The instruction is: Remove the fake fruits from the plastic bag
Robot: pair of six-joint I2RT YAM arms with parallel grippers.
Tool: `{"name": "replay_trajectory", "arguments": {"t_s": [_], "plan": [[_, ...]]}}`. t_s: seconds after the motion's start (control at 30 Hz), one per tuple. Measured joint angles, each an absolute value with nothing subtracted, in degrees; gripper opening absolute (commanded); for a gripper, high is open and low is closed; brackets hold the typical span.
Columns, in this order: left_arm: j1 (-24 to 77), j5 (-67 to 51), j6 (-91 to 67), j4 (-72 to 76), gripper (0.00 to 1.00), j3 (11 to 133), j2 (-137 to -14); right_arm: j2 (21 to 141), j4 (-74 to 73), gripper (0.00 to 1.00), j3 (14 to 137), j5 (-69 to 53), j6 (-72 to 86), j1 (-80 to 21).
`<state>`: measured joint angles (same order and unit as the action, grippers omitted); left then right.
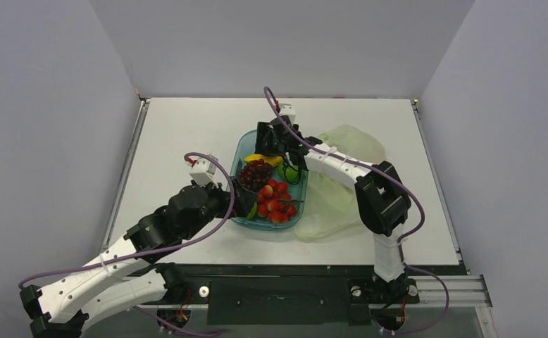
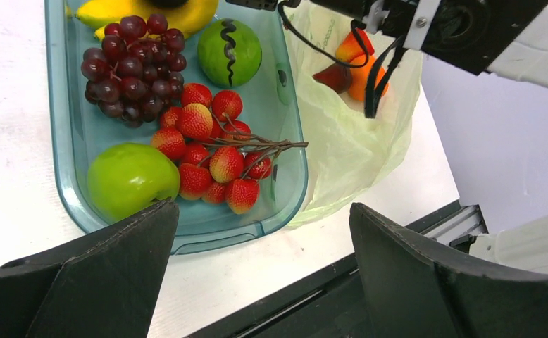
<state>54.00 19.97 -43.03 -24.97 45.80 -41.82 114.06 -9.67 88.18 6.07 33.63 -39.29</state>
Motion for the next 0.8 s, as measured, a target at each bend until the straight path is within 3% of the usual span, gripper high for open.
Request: {"name": "replay_trajectory", "arguments": {"t_s": [0.3, 0.57, 0.8], "plan": [[54.0, 17.08, -43.29, -21.43, 0.9, 45.32, -46.44, 109.12, -13.54, 0.77, 85.89, 3.14, 30.65, -37.82], [54.0, 15.09, -43.94, -19.05, 0.91, 44.64, -47.88, 88.33, -14.5, 0.45, 66.06, 0.56, 30.81, -38.44], [54.0, 11.51, -43.88, -14.46, 0.9, 44.77, -55.42, 66.65, -16.88, 0.35, 44.21, 5.41, 32.21, -36.25]]}}
